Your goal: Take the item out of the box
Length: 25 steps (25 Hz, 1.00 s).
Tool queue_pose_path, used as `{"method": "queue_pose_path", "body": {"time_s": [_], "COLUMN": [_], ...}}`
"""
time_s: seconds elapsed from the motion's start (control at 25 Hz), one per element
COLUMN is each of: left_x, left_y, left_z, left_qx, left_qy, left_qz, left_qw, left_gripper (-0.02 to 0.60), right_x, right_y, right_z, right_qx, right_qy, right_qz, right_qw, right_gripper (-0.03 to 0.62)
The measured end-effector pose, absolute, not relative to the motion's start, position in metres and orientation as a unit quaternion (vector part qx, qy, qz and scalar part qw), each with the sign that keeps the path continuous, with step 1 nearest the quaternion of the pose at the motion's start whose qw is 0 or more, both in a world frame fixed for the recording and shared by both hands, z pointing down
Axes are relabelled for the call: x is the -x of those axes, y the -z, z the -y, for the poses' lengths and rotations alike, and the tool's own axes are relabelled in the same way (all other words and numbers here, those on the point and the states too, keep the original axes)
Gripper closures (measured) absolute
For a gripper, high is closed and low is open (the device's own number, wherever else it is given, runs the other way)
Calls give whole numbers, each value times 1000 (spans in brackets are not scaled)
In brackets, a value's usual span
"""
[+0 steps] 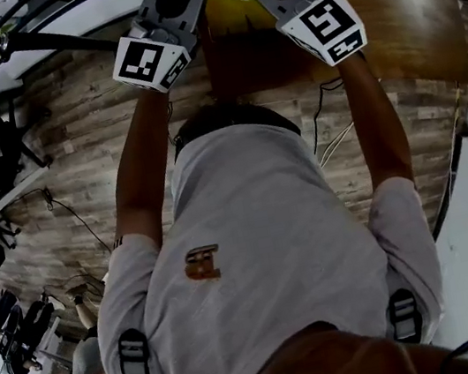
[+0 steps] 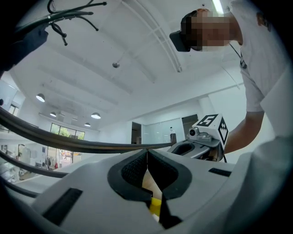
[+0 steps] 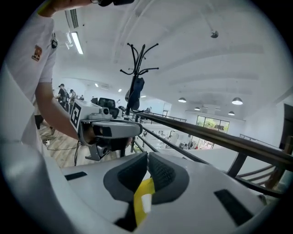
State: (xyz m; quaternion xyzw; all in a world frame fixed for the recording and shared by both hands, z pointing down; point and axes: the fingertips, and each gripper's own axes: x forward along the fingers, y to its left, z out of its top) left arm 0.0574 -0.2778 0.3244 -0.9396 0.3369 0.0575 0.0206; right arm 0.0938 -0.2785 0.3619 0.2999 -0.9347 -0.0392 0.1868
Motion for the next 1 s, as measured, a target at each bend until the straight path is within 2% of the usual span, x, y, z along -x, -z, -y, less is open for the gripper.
{"method": "queue_pose_path", "body": {"time_s": [0.32,0.84,0.88,0.96,1.0], "left_x": [-55,-54,-53,-50,-49], "left_y": [-359,-384,-386,-390,-391], "left_z": [298,320,323,331,334], "left_qx": [938,944,944,944,944], "left_qy": [-43,-24,-23,-22,-21], "left_qz": [-343,-329,-328,-328,-327], "left_qw": [-4,-27,-29,-33,-34], "left_gripper": [561,561,561,561,561], "right_x": [-86,-84,-83,-80,-79], "right_y": [-405,-460,-465,-477,-483], "right_z": [297,315,318,324,327], "right_qx": [-260,-240,-237,-228,-224], "right_qy": [29,-14,-20,-34,-39], "right_qz": [929,917,916,914,912], "right_qw": [260,319,323,335,343], "right_gripper": [560,553,540,438,433]}}
